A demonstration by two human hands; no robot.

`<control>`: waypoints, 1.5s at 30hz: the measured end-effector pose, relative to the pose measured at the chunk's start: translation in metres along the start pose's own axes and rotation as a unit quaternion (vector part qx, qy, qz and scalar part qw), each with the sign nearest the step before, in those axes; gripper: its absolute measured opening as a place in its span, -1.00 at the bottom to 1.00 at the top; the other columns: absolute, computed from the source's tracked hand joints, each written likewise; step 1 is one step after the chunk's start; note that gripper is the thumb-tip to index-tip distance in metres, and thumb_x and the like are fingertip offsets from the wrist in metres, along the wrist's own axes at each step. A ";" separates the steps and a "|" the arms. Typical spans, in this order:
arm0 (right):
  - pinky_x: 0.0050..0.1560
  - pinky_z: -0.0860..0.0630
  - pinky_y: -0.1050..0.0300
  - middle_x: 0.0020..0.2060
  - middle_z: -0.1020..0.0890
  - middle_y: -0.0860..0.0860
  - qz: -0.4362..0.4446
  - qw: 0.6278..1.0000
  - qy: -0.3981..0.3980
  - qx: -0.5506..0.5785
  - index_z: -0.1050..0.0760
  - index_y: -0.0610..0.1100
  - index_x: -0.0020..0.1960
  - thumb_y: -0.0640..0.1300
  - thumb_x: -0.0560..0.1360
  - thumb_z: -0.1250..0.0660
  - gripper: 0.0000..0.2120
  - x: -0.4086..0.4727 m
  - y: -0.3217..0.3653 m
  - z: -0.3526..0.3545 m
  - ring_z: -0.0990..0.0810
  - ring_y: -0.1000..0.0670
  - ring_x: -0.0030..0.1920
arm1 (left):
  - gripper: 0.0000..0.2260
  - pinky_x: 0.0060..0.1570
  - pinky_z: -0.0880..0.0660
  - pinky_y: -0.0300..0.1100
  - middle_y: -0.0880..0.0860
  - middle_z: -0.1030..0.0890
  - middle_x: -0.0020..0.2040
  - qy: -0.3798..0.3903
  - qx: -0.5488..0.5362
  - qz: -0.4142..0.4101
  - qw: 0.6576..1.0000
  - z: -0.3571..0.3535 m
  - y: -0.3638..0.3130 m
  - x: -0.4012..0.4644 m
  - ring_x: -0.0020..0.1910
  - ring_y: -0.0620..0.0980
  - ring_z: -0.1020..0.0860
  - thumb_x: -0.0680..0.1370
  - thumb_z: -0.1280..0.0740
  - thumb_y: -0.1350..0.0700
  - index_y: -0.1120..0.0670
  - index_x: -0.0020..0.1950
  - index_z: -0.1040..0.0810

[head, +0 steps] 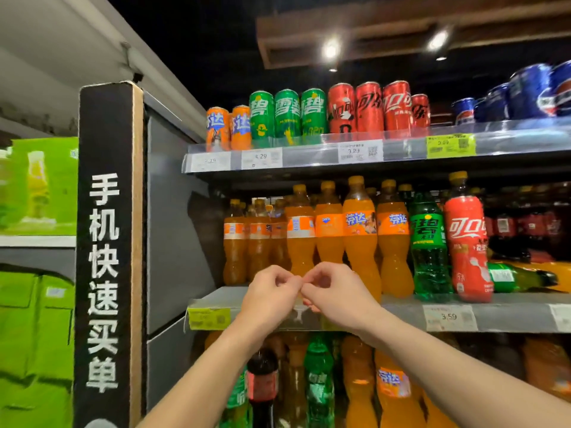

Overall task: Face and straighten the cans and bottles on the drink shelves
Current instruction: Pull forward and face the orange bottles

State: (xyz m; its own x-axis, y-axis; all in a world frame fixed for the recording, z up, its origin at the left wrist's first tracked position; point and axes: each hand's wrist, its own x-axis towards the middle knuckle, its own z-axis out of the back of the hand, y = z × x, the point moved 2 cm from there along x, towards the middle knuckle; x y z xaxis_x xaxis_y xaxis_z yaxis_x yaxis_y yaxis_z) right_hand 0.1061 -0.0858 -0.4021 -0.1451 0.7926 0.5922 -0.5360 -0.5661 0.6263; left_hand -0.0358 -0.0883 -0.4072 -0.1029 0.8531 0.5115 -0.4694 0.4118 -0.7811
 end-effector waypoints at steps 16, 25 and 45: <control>-0.17 -0.60 0.25 -0.18 -0.64 0.08 -0.006 1.000 -0.012 -0.018 -0.50 0.03 0.13 -0.12 0.61 -0.33 -0.88 0.031 -0.026 -0.016 -0.65 0.12 -0.18 | -0.55 0.06 -0.49 -0.20 -0.04 -0.47 0.28 -0.057 0.076 0.005 0.996 -0.017 0.013 0.049 0.21 -0.07 -0.49 0.53 -0.43 -0.09 -0.05 0.33 -0.34; -0.02 -0.69 -0.08 -0.19 -0.74 -0.03 -0.087 0.991 0.068 0.079 -0.46 0.00 0.21 -0.06 0.54 -0.40 -0.73 0.074 -0.053 -0.010 -0.75 0.00 -0.19 | -0.50 -0.07 -0.55 -0.21 -0.14 -0.55 0.18 0.019 0.012 0.042 0.999 -0.038 0.018 0.112 0.12 -0.11 -0.54 0.50 -0.48 -0.09 -0.09 0.37 -0.38; -0.08 -0.70 0.09 -0.02 -0.66 -0.17 -0.100 0.989 0.078 0.080 -0.53 -0.18 0.16 -0.26 0.61 -0.32 -0.87 0.088 -0.005 -0.038 -0.72 -0.04 -0.12 | -0.47 0.23 -0.49 0.18 0.06 -0.51 0.33 -0.136 0.060 0.080 0.986 0.034 0.035 0.090 0.28 0.16 -0.52 0.53 -0.46 -0.04 0.01 0.43 -0.35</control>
State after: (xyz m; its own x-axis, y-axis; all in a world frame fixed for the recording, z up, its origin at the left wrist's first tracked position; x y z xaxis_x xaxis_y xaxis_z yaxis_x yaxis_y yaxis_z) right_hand 0.0640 -0.0045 -0.3722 -0.1836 0.9103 0.3709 -0.4300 -0.4137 0.8025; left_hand -0.0913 -0.0076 -0.3764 -0.4071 0.7803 0.4748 -0.5267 0.2241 -0.8200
